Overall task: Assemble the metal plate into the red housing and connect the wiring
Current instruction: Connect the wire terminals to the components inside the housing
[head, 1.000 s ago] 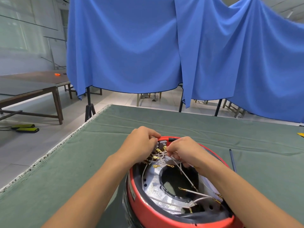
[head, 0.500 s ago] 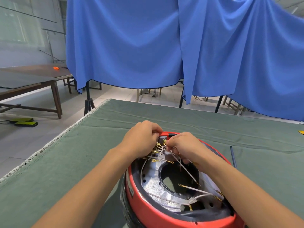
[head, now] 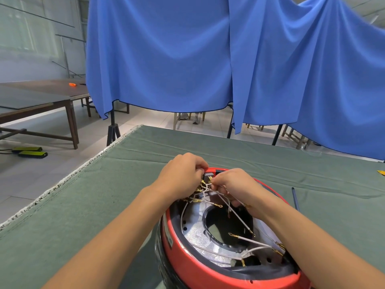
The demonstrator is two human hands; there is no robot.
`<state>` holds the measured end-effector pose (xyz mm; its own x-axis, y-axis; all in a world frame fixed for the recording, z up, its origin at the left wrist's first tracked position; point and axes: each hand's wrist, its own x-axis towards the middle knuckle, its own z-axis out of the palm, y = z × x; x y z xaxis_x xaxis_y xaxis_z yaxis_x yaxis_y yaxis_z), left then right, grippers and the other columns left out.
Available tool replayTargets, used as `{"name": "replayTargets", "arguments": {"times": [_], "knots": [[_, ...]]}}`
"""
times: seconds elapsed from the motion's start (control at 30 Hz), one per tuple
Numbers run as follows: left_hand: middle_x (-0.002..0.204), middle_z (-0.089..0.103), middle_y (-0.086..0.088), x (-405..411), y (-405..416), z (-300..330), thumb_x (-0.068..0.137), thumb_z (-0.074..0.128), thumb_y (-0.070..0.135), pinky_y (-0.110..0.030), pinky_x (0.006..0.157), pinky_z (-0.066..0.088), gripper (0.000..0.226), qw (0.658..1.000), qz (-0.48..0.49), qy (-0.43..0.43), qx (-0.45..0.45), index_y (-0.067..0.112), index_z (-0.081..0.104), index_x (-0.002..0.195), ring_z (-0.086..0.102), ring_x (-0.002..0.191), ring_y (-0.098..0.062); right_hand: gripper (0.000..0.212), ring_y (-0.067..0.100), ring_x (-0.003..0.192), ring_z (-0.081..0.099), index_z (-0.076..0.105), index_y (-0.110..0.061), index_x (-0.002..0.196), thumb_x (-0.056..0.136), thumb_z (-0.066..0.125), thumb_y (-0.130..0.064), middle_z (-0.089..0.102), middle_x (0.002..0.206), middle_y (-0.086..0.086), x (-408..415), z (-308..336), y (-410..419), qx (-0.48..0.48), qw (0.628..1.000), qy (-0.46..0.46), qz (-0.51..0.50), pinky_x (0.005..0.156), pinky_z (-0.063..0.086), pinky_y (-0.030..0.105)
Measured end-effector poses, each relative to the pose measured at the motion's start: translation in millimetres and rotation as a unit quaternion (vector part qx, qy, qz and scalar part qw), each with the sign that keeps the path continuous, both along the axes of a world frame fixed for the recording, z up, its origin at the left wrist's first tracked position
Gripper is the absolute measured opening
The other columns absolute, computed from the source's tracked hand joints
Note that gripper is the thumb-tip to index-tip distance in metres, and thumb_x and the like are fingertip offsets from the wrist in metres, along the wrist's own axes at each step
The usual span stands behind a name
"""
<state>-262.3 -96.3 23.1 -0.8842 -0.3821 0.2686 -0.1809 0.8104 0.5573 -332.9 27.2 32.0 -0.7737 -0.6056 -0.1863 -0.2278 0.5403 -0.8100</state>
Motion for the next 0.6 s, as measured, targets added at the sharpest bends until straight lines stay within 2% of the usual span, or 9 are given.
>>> {"name": "replayTargets", "arguments": {"times": [0.17, 0.23, 0.43, 0.53, 0.6], "knots": [[0.109, 0.07, 0.001, -0.8, -0.6, -0.4, 0.093, 0.05, 0.017, -0.04, 0.091, 0.049, 0.027, 1.0, 0.002, 0.002, 0.0, 0.024, 0.07, 0.11, 0.061, 0.103, -0.021, 0.03, 0.004, 0.039, 0.043, 0.054, -0.014, 0.061, 0.09, 0.053, -0.004, 0.046, 0.054, -0.004, -3.0, -4.0, -3.6, -0.028, 1.0, 0.006, -0.005, 0.037, 0.034, 0.016], [0.109, 0.07, 0.001, -1.5, -1.0, -0.5, 0.093, 0.05, 0.018, -0.039, 0.091, 0.049, 0.027, 1.0, 0.002, 0.004, 0.001, 0.024, 0.07, 0.11, 0.061, 0.104, -0.021, 0.027, 0.005, 0.046, 0.048, 0.055, -0.014, 0.063, 0.088, 0.055, -0.003, 0.052, 0.058, -0.002, -4.7, -6.0, -5.8, -0.061, 0.998, -0.021, -0.028, 0.044, 0.04, 0.014], [0.108, 0.07, 0.003, -2.4, -2.1, -1.1, 0.093, 0.051, 0.019, -0.038, 0.092, 0.049, 0.026, 1.0, 0.005, 0.008, 0.019, 0.024, 0.07, 0.109, 0.061, 0.102, -0.019, 0.024, 0.015, 0.06, 0.05, 0.056, -0.012, 0.062, 0.085, 0.056, -0.003, 0.054, 0.063, 0.002, -10.4, -11.0, -9.8, -0.056, 0.998, -0.005, -0.03, 0.064, 0.043, 0.028], [0.107, 0.07, 0.002, -2.6, -4.7, -1.5, 0.093, 0.052, 0.016, -0.036, 0.091, 0.049, 0.026, 0.998, -0.001, 0.005, 0.058, 0.021, 0.07, 0.11, 0.061, 0.099, -0.018, 0.024, 0.012, 0.05, 0.047, 0.065, -0.005, 0.063, 0.085, 0.058, -0.013, 0.053, 0.052, 0.0, -9.9, -11.3, -7.3, -0.016, 0.998, 0.057, -0.022, 0.054, 0.039, 0.025], [0.096, 0.07, 0.0, -3.2, -7.0, -2.6, 0.092, 0.053, 0.014, -0.032, 0.079, 0.049, 0.024, 0.995, -0.003, 0.01, 0.102, 0.018, 0.07, 0.108, 0.061, 0.083, -0.017, 0.029, 0.015, 0.053, 0.047, 0.069, 0.001, 0.073, 0.086, 0.059, -0.024, 0.053, 0.054, 0.002, -7.9, -12.7, -5.0, 0.003, 0.992, 0.122, -0.024, 0.056, 0.038, 0.028]]}}
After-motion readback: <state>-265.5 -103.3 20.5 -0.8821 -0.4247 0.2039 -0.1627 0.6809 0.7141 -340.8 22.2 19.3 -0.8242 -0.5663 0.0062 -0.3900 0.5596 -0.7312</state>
